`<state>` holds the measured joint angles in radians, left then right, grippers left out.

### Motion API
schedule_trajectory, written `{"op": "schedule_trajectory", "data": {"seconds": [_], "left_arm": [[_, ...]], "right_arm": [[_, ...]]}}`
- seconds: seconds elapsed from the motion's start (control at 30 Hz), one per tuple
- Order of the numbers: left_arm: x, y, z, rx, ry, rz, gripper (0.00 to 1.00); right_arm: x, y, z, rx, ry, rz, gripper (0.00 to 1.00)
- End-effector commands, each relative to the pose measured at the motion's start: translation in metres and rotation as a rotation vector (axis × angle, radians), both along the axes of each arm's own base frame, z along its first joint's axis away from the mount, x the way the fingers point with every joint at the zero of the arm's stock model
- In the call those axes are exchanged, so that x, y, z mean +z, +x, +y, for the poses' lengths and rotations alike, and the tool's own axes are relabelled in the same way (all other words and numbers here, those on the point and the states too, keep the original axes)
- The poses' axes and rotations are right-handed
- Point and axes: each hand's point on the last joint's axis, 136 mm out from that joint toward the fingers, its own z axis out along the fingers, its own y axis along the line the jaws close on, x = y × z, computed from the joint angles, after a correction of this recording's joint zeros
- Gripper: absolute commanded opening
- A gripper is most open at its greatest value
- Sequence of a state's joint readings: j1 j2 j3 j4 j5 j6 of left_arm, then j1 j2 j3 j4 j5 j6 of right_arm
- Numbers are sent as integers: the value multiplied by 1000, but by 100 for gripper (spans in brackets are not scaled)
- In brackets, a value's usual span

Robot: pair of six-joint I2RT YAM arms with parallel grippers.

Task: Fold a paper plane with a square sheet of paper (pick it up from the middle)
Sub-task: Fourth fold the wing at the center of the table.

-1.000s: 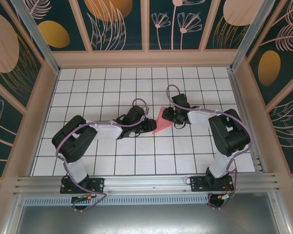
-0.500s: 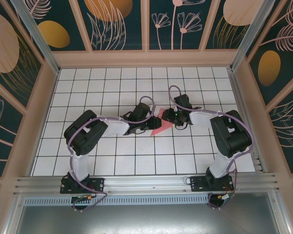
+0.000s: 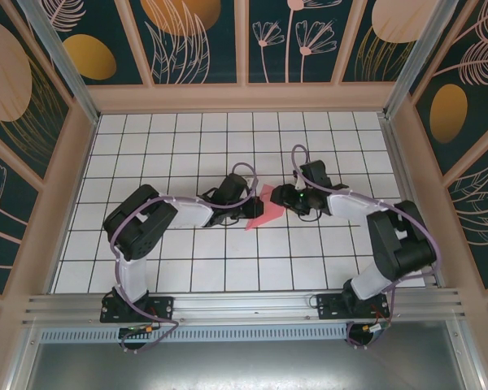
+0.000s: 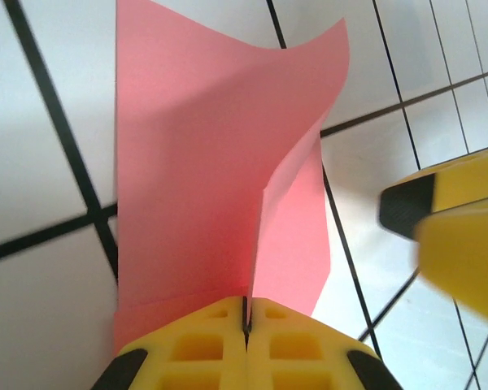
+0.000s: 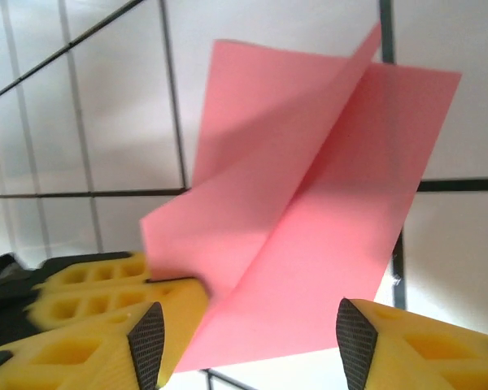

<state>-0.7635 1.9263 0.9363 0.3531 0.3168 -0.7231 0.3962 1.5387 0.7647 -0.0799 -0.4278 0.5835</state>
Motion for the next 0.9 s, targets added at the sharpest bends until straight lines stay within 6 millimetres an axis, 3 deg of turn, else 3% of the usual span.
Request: {"op": "schedule_trajectory", "data": {"seconds": [0.0, 0.2, 0.6, 0.87], "left_arm": [[16, -9, -4, 6, -110, 51, 0], [26, -16, -6, 57, -249, 133, 0], [28, -11, -8, 147, -320, 213, 0], [24, -5, -4, 222, -345, 239, 0]], "right_arm": [[8, -10, 1, 3, 57, -16, 62], [5, -12, 4, 4, 105, -16, 61], [-14, -2, 12, 27, 95, 19, 54], [-8, 11, 13, 20, 80, 6, 52]]}}
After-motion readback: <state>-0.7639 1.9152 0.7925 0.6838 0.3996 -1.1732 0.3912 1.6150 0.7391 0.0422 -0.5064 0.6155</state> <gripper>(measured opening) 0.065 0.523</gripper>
